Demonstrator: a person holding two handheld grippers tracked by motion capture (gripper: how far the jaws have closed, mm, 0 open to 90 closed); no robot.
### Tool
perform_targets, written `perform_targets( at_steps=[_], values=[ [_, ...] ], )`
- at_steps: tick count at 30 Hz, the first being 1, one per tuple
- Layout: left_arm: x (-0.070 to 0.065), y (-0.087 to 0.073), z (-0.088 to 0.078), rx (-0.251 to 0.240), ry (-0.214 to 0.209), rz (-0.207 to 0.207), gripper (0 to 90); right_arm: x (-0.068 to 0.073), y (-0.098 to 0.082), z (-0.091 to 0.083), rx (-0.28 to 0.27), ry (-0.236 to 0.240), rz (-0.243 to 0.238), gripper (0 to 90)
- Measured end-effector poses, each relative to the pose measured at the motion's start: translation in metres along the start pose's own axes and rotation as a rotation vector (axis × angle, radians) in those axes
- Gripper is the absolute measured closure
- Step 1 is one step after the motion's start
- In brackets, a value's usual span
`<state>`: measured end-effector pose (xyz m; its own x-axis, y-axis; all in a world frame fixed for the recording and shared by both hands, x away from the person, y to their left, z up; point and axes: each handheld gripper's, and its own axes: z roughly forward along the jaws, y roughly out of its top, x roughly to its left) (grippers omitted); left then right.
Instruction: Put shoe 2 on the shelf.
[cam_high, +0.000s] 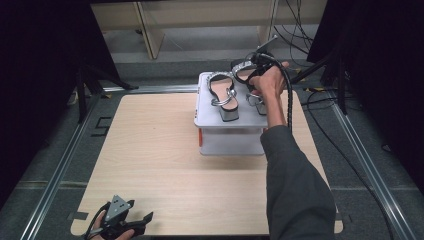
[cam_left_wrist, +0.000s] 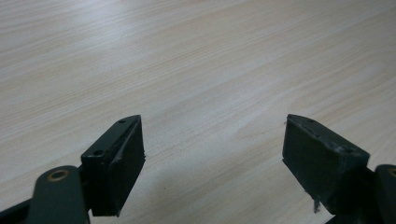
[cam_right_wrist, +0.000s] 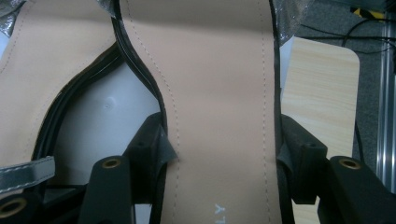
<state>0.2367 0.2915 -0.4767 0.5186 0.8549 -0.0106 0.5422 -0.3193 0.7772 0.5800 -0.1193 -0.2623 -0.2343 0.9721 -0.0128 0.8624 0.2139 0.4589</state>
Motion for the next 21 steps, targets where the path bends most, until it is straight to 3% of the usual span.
perform_targets(
  at_steps=[2,6,9,12,15,21],
  values=[
    [-0.002,-0.001,0.000,-0.006,0.001,-0.024,20.6,0.001,0.000,0.002,0.005,0.005,0.020,42.7],
    [-0.001,0.000,0.000,-0.010,-0.003,-0.021,20.6,-0.001,-0.001,0.010,0.015,0.004,0.036,42.7],
    [-0.002,-0.001,0.000,-0.005,0.002,-0.031,20.6,-0.003,-0.001,0.013,0.024,-0.011,0.023,42.7],
    [-0.001,-0.001,0.000,-0.007,-0.001,-0.023,20.6,-0.001,-0.003,0.020,0.042,-0.008,0.060,42.6],
    [-0.001,0.000,0.000,-0.001,0.002,-0.016,20.6,0.000,-0.003,0.022,0.037,-0.029,0.054,42.5],
    [0.000,0.000,0.000,0.002,0.002,0.003,20.6,0.002,-0.003,0.020,0.031,0.008,0.101,37.3]
  ],
)
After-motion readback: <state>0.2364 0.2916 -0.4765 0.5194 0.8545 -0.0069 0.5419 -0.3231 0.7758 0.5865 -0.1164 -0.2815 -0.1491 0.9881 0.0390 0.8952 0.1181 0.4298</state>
